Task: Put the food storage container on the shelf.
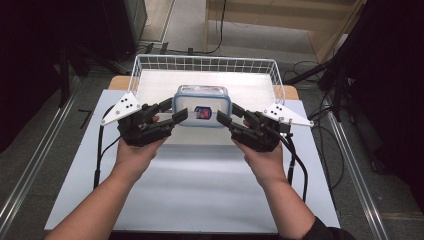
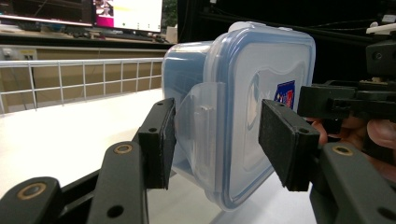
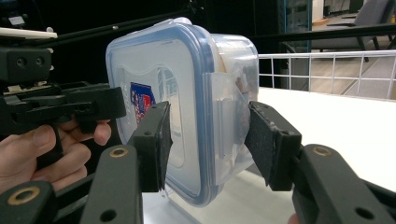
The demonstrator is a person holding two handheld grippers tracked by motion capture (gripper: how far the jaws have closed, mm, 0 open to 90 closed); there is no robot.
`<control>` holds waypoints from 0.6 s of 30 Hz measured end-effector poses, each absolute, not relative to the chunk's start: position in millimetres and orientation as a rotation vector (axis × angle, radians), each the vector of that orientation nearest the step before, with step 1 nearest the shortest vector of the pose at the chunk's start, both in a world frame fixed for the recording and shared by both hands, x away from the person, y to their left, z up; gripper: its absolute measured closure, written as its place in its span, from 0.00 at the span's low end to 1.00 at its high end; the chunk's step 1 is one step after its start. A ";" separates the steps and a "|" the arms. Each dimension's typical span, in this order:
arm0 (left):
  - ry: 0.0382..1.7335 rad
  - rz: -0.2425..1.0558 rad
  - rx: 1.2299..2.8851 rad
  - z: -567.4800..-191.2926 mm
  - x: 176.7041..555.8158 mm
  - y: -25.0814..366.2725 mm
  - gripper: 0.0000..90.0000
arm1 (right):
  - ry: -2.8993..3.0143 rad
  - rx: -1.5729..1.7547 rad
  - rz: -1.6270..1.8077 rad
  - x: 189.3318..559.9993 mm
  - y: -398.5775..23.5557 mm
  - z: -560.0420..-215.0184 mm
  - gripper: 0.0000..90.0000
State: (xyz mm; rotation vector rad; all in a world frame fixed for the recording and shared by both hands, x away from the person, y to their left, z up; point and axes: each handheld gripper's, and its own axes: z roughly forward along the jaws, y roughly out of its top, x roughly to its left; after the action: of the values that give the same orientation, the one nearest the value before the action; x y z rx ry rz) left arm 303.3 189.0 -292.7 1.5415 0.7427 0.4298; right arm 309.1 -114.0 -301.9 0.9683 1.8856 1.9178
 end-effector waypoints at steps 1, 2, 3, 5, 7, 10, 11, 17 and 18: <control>0.745 0.427 1.540 -293.0 305.5 189.6 0.53 | 1.889 0.967 1.912 311.8 -113.8 -301.5 0.58; 0.745 0.427 1.536 -293.3 307.6 190.0 0.53 | 1.891 0.970 1.911 314.1 -113.3 -301.0 0.58; 0.745 0.426 1.532 -293.4 309.9 190.4 0.53 | 1.894 0.969 1.912 316.4 -112.7 -300.4 0.58; 0.746 0.424 1.527 -293.7 314.2 191.2 0.53 | 1.898 0.968 1.906 320.9 -112.1 -299.3 0.58; 0.741 0.421 1.524 -293.9 319.0 192.0 0.53 | 1.897 0.967 1.900 324.6 -111.1 -298.0 0.58; 0.744 0.420 1.520 -293.5 325.9 192.0 0.53 | 1.895 0.972 1.894 330.7 -110.3 -297.1 0.58; 0.745 0.421 1.521 -293.2 327.8 192.0 0.53 | 1.892 0.972 1.894 332.9 -110.2 -297.1 0.58; 0.749 0.423 1.524 -291.6 339.2 191.0 0.53 | 1.887 0.977 1.897 344.3 -110.6 -297.1 0.58; 0.750 0.422 1.523 -291.5 341.1 190.5 0.53 | 1.884 0.979 1.896 346.0 -110.4 -296.8 0.57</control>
State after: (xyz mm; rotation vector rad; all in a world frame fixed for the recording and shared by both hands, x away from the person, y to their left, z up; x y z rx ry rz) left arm 341.1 190.5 -291.5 1.5228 0.7503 0.4224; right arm 346.0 -110.4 -296.8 0.9794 1.8842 1.8963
